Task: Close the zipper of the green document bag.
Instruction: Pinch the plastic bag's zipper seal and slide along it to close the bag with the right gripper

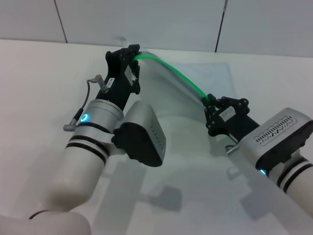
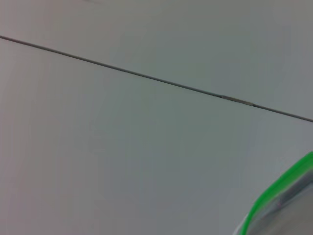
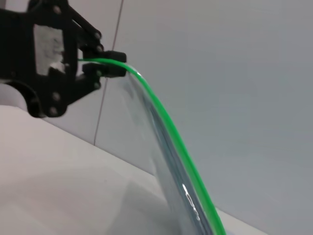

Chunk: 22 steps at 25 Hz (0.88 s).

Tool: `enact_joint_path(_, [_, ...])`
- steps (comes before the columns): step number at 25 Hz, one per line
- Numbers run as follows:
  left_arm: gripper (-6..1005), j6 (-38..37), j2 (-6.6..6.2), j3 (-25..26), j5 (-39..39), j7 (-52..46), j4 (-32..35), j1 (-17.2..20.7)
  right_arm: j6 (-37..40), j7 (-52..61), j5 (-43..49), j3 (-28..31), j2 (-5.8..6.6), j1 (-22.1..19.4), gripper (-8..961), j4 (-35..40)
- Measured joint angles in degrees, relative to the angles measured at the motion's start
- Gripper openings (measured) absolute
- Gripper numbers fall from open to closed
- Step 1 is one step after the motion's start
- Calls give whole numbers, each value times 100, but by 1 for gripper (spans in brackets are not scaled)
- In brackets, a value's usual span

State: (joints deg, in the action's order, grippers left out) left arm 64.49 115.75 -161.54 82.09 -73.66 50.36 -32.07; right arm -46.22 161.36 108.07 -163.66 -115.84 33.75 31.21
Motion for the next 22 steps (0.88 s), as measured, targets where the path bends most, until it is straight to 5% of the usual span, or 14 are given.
enact_joint_path(22, [51, -50, 0, 0, 0, 9, -5, 0, 152, 0, -349, -6, 0, -17, 113, -343])
